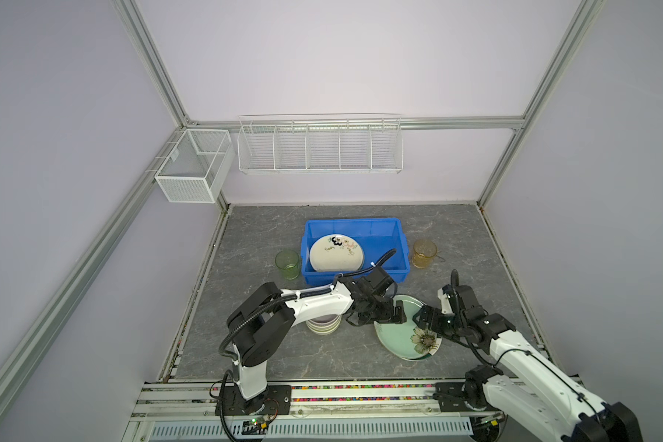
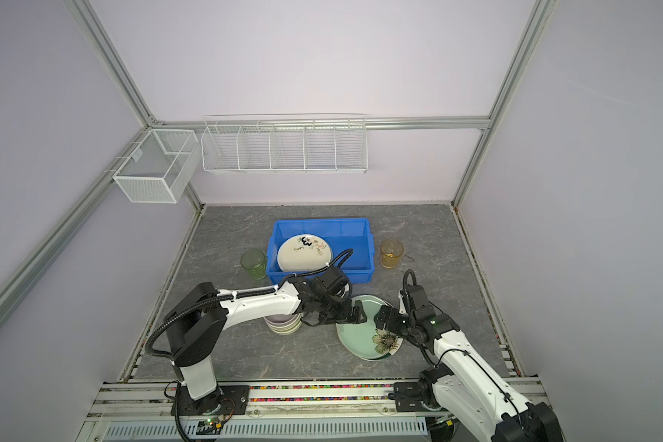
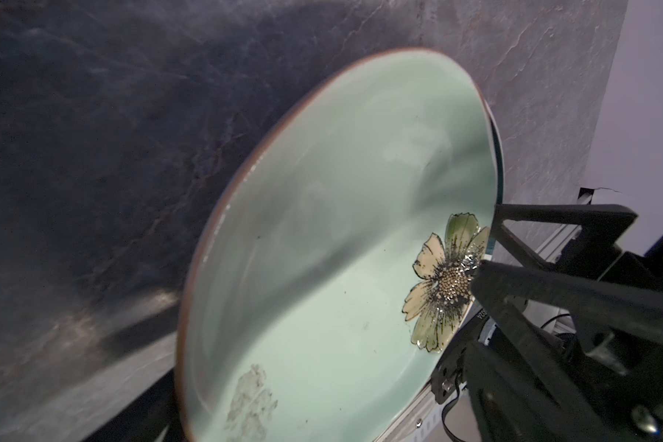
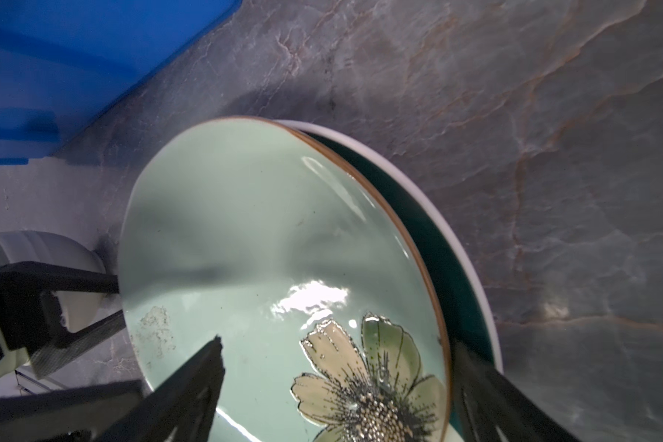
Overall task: Place the mixed dishes into the plastic bin
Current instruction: 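Tilt the green flower plate up off the white plate with both grippers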
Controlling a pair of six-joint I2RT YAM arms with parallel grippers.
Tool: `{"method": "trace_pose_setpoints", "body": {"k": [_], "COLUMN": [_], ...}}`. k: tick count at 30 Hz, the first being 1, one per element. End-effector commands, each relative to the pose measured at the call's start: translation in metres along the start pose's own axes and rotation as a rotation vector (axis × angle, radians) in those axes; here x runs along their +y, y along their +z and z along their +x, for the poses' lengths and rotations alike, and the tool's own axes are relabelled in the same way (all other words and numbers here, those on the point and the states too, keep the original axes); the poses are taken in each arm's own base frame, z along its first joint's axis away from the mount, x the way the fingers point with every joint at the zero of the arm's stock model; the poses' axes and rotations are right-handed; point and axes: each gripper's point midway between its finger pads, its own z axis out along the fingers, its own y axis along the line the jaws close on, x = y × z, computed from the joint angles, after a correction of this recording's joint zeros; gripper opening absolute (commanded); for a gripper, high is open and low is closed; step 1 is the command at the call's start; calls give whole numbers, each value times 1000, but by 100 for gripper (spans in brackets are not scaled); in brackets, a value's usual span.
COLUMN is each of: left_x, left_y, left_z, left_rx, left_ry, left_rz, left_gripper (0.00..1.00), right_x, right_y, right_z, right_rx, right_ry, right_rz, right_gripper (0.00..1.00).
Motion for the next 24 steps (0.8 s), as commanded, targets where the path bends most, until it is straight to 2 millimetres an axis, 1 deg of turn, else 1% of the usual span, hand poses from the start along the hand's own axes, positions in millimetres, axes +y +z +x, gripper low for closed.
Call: {"method": "trace_pose_setpoints", "body": {"k": [1,4,8,16,19,24], "left_x": [-25,-27,-27,-25,-24,-25], "left_y": [-12,-15,-17,-18,-18,-17], "left_z": [-3,-3,-4,-3,-3,-3], "left_rx": [-24,-27,-30,-28,-28,-25], "left_ry": [27,30,34,35,33,37], "left_rz": [87,91,88,76,73,72], "left_gripper": [98,91,79,61,52,51], "right_x": [10,10,9,7,10,16], "right_y": [7,7,7,10,10,10], "right_z": [10,9,9,10,9,7], "right_rx": [46,44,42,47,48,44], "right_ry": [20,22,23,25,24,15], "right_rz": [-67,-67,-63,-58,-69,-98], "right_gripper": [92,93,92,92,92,93]}}
